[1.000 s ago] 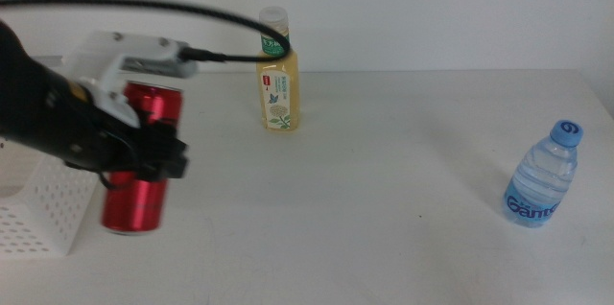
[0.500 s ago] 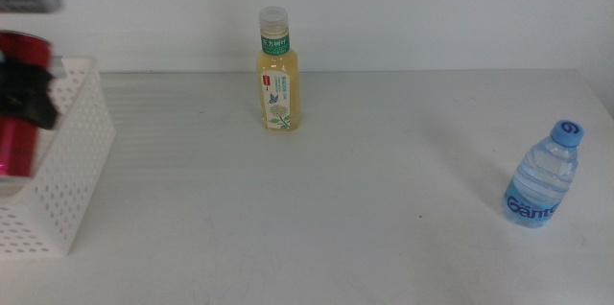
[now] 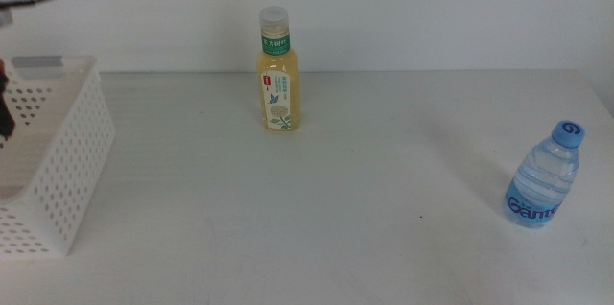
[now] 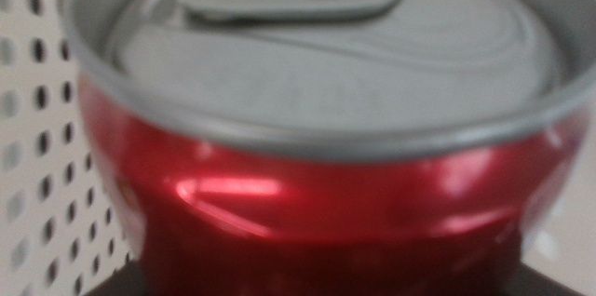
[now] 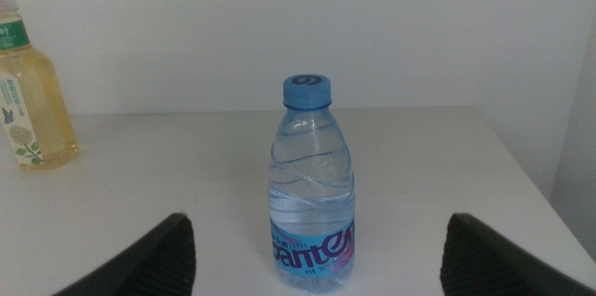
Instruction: Use arms to grab the bottles and put them into the dustbin to the left of the table.
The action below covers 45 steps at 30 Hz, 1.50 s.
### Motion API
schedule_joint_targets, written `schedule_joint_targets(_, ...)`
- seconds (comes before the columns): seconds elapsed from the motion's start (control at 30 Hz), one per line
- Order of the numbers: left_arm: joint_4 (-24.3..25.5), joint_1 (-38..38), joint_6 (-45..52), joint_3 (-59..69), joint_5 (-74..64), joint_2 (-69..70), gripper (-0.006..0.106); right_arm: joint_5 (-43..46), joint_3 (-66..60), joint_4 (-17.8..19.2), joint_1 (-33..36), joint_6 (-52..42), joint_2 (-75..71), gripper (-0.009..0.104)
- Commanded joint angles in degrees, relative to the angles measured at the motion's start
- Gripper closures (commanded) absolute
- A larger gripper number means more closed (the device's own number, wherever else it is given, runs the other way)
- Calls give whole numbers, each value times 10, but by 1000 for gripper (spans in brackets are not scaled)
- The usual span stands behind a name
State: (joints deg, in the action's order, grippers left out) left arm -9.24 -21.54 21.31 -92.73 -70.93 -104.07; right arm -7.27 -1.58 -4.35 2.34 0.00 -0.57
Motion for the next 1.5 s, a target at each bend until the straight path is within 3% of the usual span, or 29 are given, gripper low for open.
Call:
schedule_joint_targets(0.0, -16, -3, 3, -22, 14, 7, 105, 44, 4, 2, -3, -5, -16, 19)
schedule_joint_targets(0.33, -23, -3, 15, -22, 17, -61, 105, 44, 4, 2, -3, -5, -16, 19)
schedule_joint_targets(0.47, -32, -3, 41, -21, 15, -63, 97, 44, 4, 2, -3, -5, -16, 19)
schedule_joint_targets(0.63, -38, -3, 71, -19, 17, -63, 72, 44, 4, 2, -3, -5, -16, 19)
schedule_joint_targets(0.93, -43, -3, 70, -19, 17, -63, 10, 44, 4, 2, -3, -5, -16, 19)
schedule_joint_targets(1.2, -72, -2, 64, -19, 13, -18, 10, 44, 4, 2, -3, -5, -16, 19)
schedule_joint_targets(1.47, -30, 68, 5, -3, 42, 101, 10, 44, 4, 2, -3, -5, -16, 19)
